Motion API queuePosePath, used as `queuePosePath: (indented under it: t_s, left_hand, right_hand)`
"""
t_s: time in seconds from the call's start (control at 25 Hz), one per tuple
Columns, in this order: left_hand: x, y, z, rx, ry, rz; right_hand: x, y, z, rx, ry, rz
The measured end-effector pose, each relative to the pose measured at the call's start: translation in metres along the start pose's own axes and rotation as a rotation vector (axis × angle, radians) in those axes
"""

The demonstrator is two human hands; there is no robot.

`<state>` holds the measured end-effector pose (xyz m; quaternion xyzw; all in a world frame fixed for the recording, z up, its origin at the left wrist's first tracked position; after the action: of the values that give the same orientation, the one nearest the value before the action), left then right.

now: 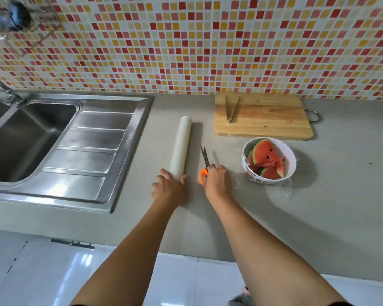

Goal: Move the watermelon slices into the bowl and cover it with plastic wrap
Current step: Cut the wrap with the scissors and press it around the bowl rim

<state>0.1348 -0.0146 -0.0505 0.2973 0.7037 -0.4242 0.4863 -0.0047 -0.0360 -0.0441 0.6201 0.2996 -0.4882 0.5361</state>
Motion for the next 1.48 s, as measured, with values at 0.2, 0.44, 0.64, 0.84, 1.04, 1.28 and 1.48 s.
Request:
queuePosePath:
  t_s: [0.2, 0.44, 0.64, 0.84, 1.04, 1.28, 1.48]
  left_hand:
    - [0.000, 0.005, -0.004, 0.158, -0.012, 0.052]
    - [-0.005, 0.006, -0.007, 0.202, -0.060, -0.008]
    - [-0.016, 0.006, -0.010, 0.195, -0.100, 0.014]
    - [-0.048, -0.030, -0.015, 0.330, -0.262, -0.141]
    - [-0.053, -0.089, -0.012, 0.320, -0.198, -0.327]
    - [-0.012, -0.147, -0.019, 0.336, -0.204, -0.346]
    - [0.022, -0.163, -0.004, 0.104, -0.048, -0.441]
  right_hand:
    - [0.015, 0.003, -0.002, 0.039, 0.116, -0.034]
    - [0.023, 0.011, -0.002, 0.029, 0.108, 0.028]
    - [0.007, 0.011, -0.006, 0.011, 0.007, 0.128]
    - [-0.064, 0.003, 0.016, -0.028, -0.232, 0.274]
    - [-0.131, -0.066, 0.049, 0.062, -0.485, 0.289]
    - [-0.133, -0.165, 0.096, 0.151, -0.382, 0.151]
    - [-0.097, -0.219, 0.126, 0.327, 0.097, 0.050]
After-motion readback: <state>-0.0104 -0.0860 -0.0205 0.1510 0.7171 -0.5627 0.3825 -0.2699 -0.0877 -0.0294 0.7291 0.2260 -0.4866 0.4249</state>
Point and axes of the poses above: each hand's wrist, its own z-axis towards the middle knuckle, its own x-axis out of the palm, y = z × x, the point moved 4 cm from there along z, towards the middle knuckle, and after that the axes turned 14 degrees about -y, right-handed, at the moved point
